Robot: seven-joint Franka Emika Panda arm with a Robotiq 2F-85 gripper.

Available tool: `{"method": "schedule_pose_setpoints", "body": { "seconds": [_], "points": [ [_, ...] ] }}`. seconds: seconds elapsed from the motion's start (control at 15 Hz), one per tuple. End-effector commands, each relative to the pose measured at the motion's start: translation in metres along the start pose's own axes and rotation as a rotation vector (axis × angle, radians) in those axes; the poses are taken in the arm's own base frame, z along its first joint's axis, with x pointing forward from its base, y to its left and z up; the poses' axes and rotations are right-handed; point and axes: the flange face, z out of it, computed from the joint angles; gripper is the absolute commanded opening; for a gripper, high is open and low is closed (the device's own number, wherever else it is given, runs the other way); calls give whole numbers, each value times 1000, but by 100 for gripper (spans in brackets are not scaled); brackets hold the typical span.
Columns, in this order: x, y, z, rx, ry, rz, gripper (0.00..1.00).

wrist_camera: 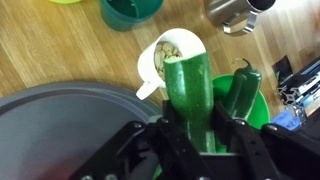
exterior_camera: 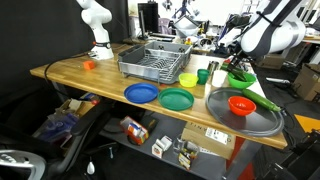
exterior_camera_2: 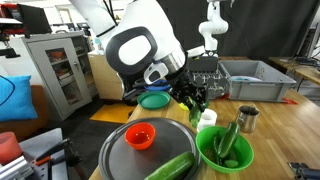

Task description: Put the zucchini on the blue plate in the green bowl

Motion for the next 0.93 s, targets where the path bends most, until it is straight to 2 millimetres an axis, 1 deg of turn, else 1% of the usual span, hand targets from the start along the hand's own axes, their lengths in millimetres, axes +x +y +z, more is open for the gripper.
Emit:
{"method": "schedule_pose_setpoints", "body": {
  "seconds": [0.0, 0.2, 0.47, 0.6, 0.87],
  "points": [
    [13, 0, -6, 20, -68, 111, 17],
    [24, -7, -2, 71, -97, 175, 17],
    [43, -30, 1, 140, -106, 249, 17],
    [45, -37, 4, 145, -110, 267, 17],
    [42, -49, 13, 165, -110, 273, 17]
  ]
}}
